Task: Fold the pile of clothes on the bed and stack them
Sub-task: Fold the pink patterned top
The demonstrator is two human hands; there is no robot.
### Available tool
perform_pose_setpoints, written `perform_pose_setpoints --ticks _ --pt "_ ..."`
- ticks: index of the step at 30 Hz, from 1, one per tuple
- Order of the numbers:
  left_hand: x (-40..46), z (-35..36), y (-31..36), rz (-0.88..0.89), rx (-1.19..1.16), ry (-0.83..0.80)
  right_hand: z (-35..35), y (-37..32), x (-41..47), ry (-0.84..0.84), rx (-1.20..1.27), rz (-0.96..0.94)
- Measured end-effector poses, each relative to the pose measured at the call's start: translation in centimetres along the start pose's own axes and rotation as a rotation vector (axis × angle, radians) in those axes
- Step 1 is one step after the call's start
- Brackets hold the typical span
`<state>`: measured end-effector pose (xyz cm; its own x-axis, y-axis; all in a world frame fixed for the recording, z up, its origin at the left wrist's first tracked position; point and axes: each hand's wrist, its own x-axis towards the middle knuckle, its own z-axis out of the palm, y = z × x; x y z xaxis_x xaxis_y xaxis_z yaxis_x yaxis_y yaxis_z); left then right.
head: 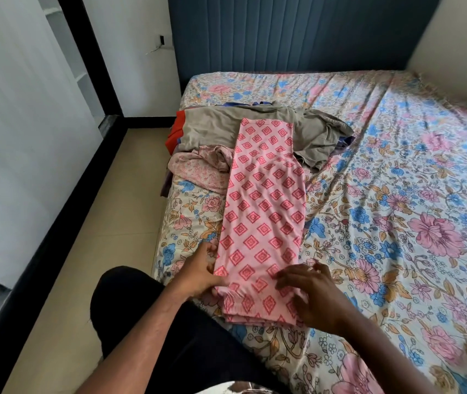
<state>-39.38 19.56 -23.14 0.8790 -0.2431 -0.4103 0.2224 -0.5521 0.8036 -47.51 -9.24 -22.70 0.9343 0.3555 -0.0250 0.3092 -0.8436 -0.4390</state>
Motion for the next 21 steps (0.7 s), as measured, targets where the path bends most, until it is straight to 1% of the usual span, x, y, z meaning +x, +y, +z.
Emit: perform_pose_setpoints --ticks 4,6,8,11,13,15,17,19,21 --pt "-0.9 -0.1 -1.0 0.02 0.039 -0.031 -0.2 0.2 -1.4 -0.155 -0.051 -0.089" --pt "-1.4 0.1 -1.4 0.037 0.089 -0.032 0.0 0.3 -2.0 -0.151 -0.053 -0.114" --pt "-1.6 0.4 -1.6 0.043 0.118 -0.024 0.6 0.0 -2.5 -0.069 -0.053 -0.106" --pt "-1.6 0.4 -1.4 0.009 -0.002 -0.055 2.2 -1.3 -2.2 0.138 -0.121 -0.125" --pt "-1.5 0.2 -1.3 -0.01 -0.065 -0.086 3.2 -2.7 -1.4 0.186 -0.177 -0.185" --pt "-1.7 0.5 -1.2 -0.011 -0.042 -0.086 4.0 -3.7 -0.6 0.133 -0.262 -0.205" --pt "-2.0 0.9 -1.2 -0.011 -0.009 -0.083 4.8 -4.3 0.1 0.049 -0.352 -0.178" --pt "-2.1 1.1 -1.1 -0.007 0.01 -0.09 5.2 -4.3 0.4 0.004 -0.379 -0.162" --pt "-2.0 1.0 -1.2 -0.012 0.021 -0.095 5.0 -4.1 0.5 0.0 -0.359 -0.167"
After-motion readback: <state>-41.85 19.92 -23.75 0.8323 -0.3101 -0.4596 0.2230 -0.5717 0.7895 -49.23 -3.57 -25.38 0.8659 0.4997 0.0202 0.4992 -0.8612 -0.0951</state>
